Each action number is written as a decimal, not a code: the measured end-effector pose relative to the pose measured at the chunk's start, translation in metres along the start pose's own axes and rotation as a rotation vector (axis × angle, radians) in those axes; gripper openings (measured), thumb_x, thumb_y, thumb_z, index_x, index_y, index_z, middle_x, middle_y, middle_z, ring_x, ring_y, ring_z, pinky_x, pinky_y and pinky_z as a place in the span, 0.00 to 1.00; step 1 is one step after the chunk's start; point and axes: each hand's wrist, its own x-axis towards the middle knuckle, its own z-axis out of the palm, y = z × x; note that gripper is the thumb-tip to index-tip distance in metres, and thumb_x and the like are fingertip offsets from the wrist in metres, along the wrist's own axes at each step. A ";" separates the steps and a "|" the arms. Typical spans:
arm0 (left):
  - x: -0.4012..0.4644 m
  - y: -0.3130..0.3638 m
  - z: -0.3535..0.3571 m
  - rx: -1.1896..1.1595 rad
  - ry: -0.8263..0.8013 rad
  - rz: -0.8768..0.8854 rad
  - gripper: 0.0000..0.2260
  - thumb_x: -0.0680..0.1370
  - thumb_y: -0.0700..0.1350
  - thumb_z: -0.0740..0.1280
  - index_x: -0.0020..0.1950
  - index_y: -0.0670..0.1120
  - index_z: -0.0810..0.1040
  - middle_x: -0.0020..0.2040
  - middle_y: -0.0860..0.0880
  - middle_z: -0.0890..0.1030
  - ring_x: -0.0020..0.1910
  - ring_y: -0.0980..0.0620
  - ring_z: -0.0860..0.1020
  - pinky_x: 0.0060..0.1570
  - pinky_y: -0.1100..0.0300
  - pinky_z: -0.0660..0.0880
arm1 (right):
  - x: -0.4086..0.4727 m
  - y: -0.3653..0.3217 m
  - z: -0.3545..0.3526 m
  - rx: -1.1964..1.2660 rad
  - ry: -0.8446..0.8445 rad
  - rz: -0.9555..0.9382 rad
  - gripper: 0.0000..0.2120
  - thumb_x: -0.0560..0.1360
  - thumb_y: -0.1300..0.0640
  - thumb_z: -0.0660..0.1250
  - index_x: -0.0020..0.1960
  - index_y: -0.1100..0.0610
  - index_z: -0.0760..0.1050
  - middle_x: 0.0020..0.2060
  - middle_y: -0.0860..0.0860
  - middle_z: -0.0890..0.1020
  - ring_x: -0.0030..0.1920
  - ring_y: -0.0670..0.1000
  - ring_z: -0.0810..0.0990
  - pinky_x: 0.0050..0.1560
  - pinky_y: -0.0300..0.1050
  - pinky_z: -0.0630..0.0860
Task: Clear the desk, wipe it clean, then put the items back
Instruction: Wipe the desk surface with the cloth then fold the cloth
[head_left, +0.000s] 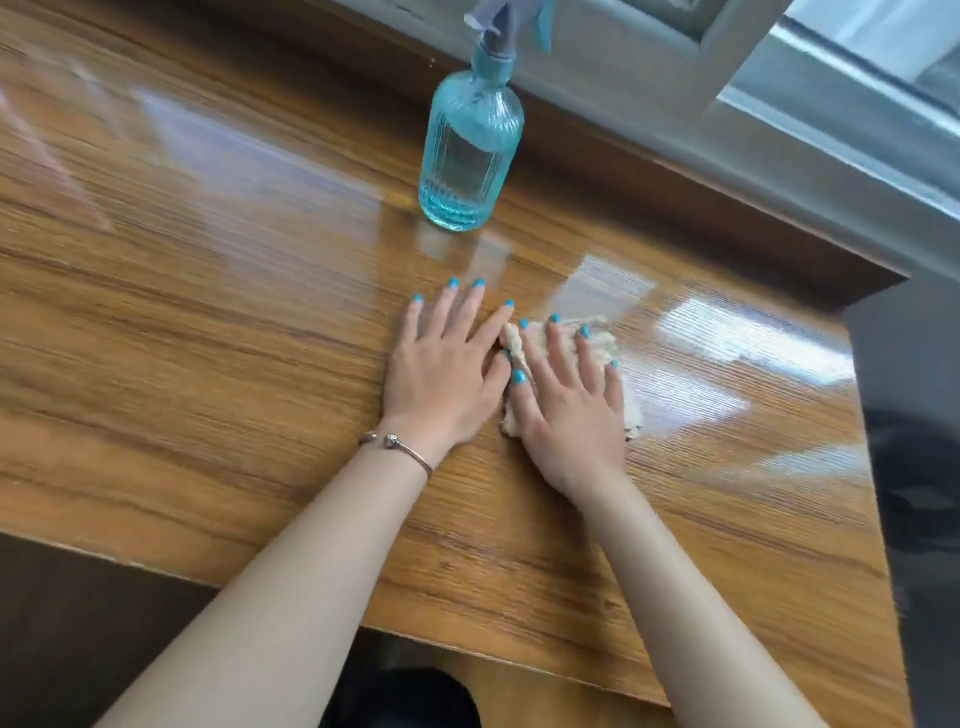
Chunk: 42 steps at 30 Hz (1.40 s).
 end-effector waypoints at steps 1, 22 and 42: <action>0.000 0.002 -0.001 -0.010 -0.010 0.003 0.25 0.80 0.57 0.45 0.78 0.59 0.53 0.80 0.51 0.53 0.78 0.48 0.49 0.75 0.45 0.47 | -0.005 0.012 -0.002 -0.021 -0.024 -0.074 0.24 0.81 0.39 0.42 0.76 0.33 0.44 0.78 0.39 0.45 0.79 0.48 0.41 0.76 0.54 0.42; -0.016 0.100 0.010 -0.150 -0.081 0.301 0.24 0.81 0.55 0.47 0.78 0.55 0.59 0.79 0.50 0.57 0.78 0.48 0.51 0.75 0.46 0.45 | -0.030 0.183 -0.017 0.024 0.119 0.634 0.28 0.79 0.39 0.42 0.79 0.41 0.48 0.79 0.47 0.51 0.79 0.53 0.49 0.76 0.59 0.50; -0.015 0.131 0.027 0.035 -0.057 0.213 0.22 0.82 0.57 0.49 0.77 0.60 0.55 0.79 0.51 0.56 0.78 0.47 0.53 0.73 0.44 0.48 | -0.159 0.188 0.003 0.037 0.061 0.381 0.27 0.79 0.38 0.39 0.77 0.36 0.44 0.79 0.43 0.47 0.79 0.50 0.44 0.76 0.55 0.44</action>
